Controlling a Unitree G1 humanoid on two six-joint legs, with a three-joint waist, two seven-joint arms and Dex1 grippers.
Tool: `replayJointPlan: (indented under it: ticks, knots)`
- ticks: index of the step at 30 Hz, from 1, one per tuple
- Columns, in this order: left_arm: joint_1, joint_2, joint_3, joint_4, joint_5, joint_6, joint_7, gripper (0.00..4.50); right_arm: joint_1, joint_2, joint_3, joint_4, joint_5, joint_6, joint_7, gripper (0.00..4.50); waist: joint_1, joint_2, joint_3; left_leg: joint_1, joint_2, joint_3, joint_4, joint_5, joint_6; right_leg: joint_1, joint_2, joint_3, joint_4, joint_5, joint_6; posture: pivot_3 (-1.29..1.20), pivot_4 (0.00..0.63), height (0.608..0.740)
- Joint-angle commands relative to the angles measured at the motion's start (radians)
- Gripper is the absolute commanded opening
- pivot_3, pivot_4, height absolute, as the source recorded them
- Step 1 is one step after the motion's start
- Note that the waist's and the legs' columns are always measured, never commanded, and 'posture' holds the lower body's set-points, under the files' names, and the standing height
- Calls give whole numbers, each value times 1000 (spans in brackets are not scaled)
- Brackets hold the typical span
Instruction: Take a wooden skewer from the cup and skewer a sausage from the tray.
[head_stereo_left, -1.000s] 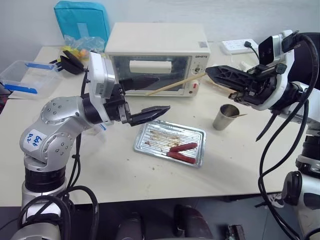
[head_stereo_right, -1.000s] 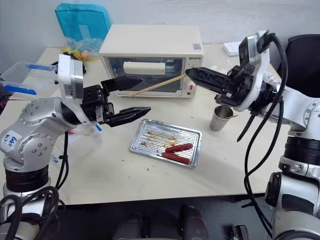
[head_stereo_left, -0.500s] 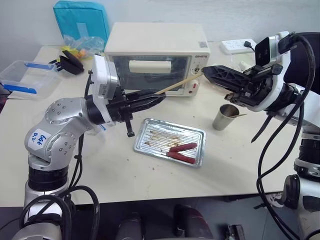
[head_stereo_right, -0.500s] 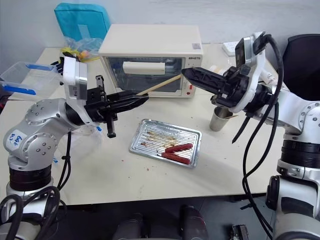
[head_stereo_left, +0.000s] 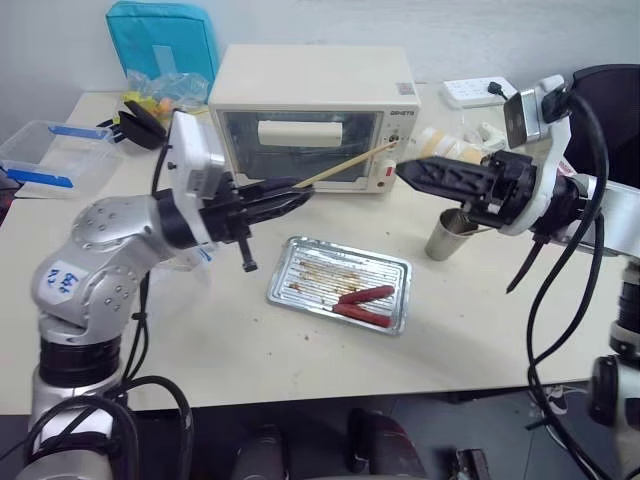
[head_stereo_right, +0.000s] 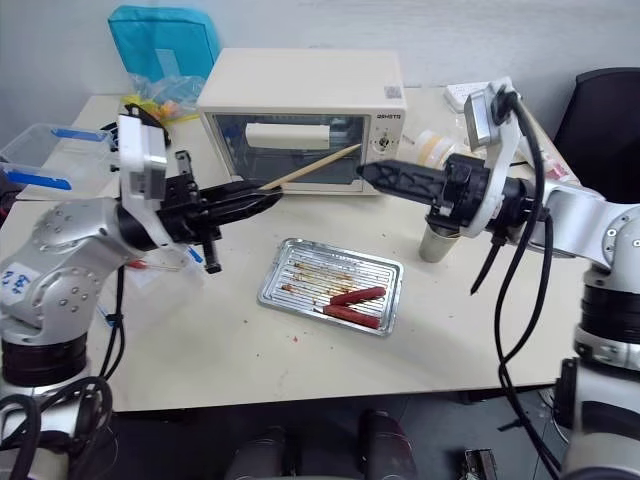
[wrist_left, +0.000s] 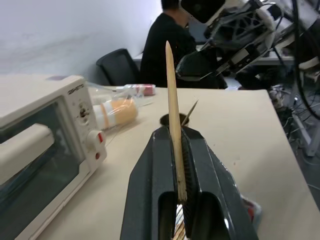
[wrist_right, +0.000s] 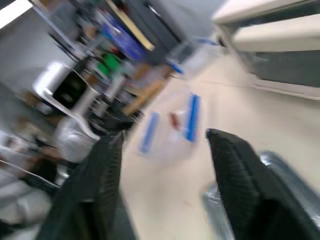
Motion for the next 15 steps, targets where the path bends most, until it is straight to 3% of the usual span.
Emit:
replayJointPlan:
  ticks: [1,5,8,11,15]
  knots:
    - [62,89,89,-45,-20,11,-49,0,43,-152,142,-145,-396,-194,345,2672,-1,0,0,0,0,0,0,0,0,0,0,0,0,0,0,0,150,740]
    - [212,222,182,-75,-52,47,-152,0,70,-238,330,-140,-786,-476,593,2672,-8,0,0,1,1,-2,0,-2,0,-1,0,0,-3,0,0,0,150,740]
    - [324,287,243,-130,-94,76,-221,0,57,-206,371,-122,-889,-535,667,2672,-7,0,1,1,1,-1,0,-3,0,-2,0,1,-3,0,0,0,150,740]
    - [411,317,283,-185,-115,85,-252,0,49,-166,415,-125,-975,-563,707,3274,-4,0,1,1,2,-1,0,-3,-1,-2,0,1,-2,0,-1,0,150,740]
    - [417,312,291,-223,-155,99,-215,0,58,-112,478,-86,-1167,-704,717,4476,1,0,1,1,1,0,1,-3,-1,-2,0,0,-1,-1,-2,0,150,740]
